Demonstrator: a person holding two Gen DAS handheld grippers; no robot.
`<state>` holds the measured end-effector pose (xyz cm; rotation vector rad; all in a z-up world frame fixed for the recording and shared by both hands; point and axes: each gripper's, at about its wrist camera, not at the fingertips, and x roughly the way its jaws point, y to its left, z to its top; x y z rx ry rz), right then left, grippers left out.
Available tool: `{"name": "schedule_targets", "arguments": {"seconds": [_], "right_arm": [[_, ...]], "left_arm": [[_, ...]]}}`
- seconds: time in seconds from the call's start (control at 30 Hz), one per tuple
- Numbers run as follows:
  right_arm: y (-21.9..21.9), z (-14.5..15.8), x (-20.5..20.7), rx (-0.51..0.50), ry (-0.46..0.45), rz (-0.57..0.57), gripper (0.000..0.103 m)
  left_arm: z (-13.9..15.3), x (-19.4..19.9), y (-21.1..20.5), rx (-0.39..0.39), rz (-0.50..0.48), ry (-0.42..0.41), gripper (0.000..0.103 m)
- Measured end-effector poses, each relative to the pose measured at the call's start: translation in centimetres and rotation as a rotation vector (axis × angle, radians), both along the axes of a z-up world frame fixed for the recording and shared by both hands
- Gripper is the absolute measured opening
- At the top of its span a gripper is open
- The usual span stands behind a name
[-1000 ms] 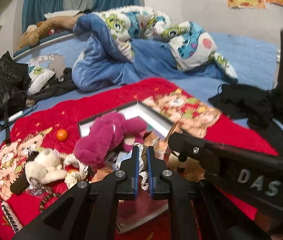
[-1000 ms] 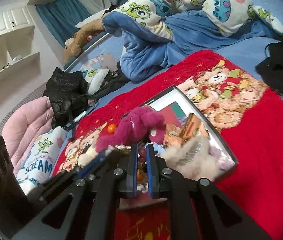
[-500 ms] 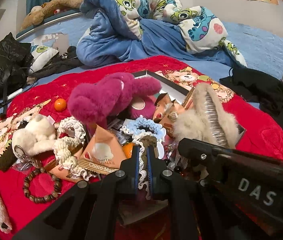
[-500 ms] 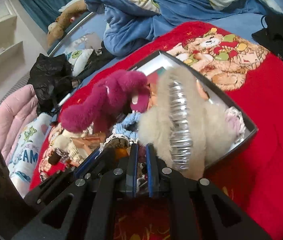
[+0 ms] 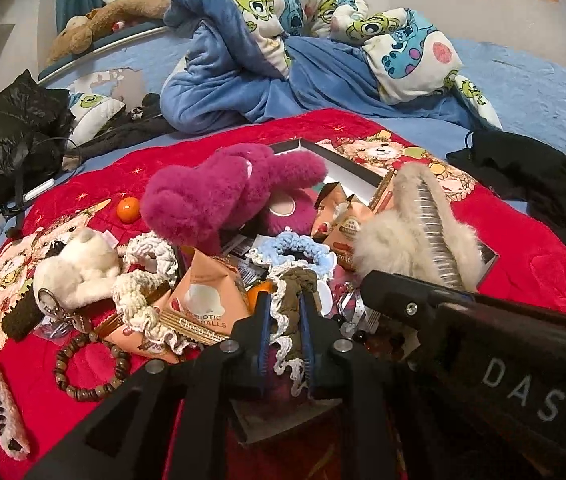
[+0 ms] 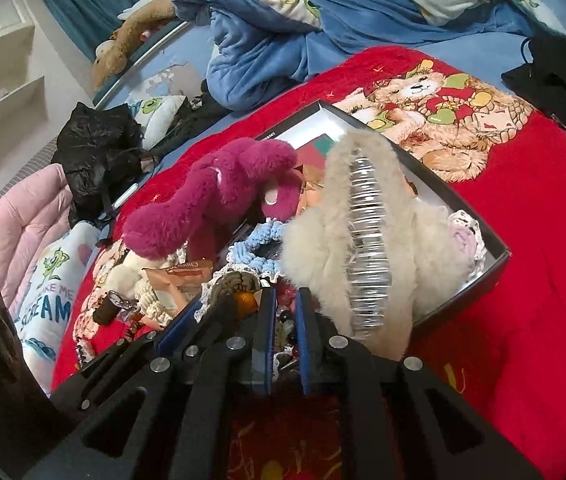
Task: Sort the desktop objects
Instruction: 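Lower both grippers over the black box and open them to release the bracelets, then move both open grippers back over the pile of items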
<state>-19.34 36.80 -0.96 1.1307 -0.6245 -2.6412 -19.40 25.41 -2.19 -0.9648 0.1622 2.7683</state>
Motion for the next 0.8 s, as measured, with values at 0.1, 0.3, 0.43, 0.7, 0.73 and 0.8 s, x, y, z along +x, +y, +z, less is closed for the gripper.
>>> {"name": "schedule_targets", "arguments": {"seconds": [0.1,0.3,0.43,0.7,0.73,0.8], "right_arm": [[0.0,0.2,0.1,0.0,0.005,-0.003,0.012],[0.1,0.7,0.5,0.013,0.008,-0.004,0.024],[0.2,1.3,1.0,0.045,0.017,-0.015,0.066],[0.9,1.5,1.7,0.063,0.023,-0.052,0.103],[0.9,1.5,1.7,0.063,0.023,-0.056,0.103],[1.1,1.5,1.8,0.057,0.021,-0.058,0.103]], "left_arm": [[0.1,0.1,0.0,-0.01,0.004,0.0,0.015],[0.4,0.7,-0.1,-0.017,0.009,0.019,0.077],[1.1,1.1,-0.8,0.002,0.024,0.045,0.103],[1.4,1.6,-0.9,-0.022,0.033,0.062,0.103],[1.5,1.6,-0.8,-0.022,0.031,0.065,0.103],[1.6,1.7,-0.8,-0.023,0.028,0.068,0.103]]}}
